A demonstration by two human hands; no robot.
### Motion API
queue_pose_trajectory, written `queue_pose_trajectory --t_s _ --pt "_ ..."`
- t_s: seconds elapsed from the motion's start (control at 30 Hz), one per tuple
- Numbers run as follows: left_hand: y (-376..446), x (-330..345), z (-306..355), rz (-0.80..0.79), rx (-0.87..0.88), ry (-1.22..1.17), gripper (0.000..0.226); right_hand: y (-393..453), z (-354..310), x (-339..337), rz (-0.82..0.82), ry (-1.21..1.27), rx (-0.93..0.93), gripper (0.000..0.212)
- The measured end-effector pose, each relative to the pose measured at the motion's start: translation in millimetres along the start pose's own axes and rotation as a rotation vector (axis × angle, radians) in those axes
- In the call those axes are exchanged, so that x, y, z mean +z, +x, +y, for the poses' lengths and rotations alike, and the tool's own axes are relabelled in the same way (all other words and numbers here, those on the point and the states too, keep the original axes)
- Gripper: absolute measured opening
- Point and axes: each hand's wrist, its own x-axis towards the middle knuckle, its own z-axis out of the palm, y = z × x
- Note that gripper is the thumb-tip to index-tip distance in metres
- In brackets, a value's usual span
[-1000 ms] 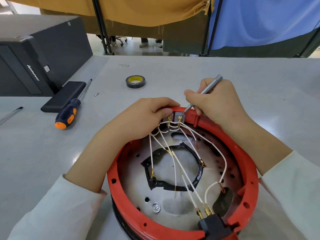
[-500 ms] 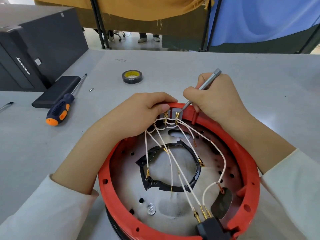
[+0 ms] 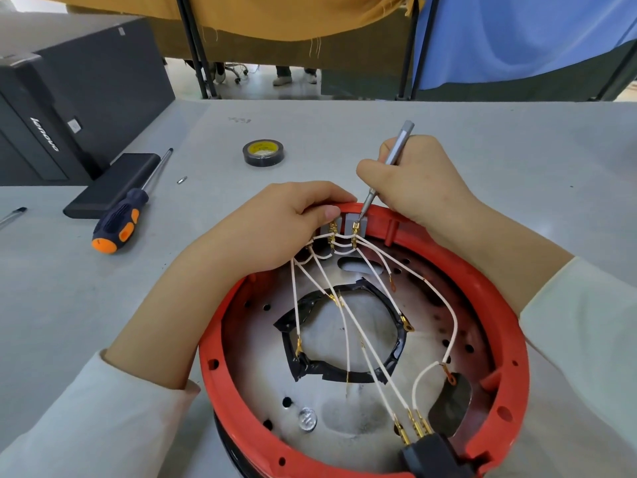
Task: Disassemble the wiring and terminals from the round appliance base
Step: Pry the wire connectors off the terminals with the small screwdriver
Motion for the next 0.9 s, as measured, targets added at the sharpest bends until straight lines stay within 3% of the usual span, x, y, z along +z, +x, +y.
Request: queue_pose_trajectory --t_s 0.3,0.6,0.8,0.9 --pt "0 0 0 -0.003 -0.001 -0.007 0.028 13 -1 6 -0.128 0.003 0.136 0.035" --pt "1 0 1 -0.008 -0.006 -0.034 0.027 15 0 8 -0.180 0.032 0.156 0.035" --pt "0 0 3 -0.005 -0.009 -0.035 0.026 1 -7 0 -0.030 -0.031 -0.036 0.025" --pt "-1 -1 2 -0.011 -0.005 -0.040 0.026 -5 -5 -11 0.012 0.044 -0.036 0.031"
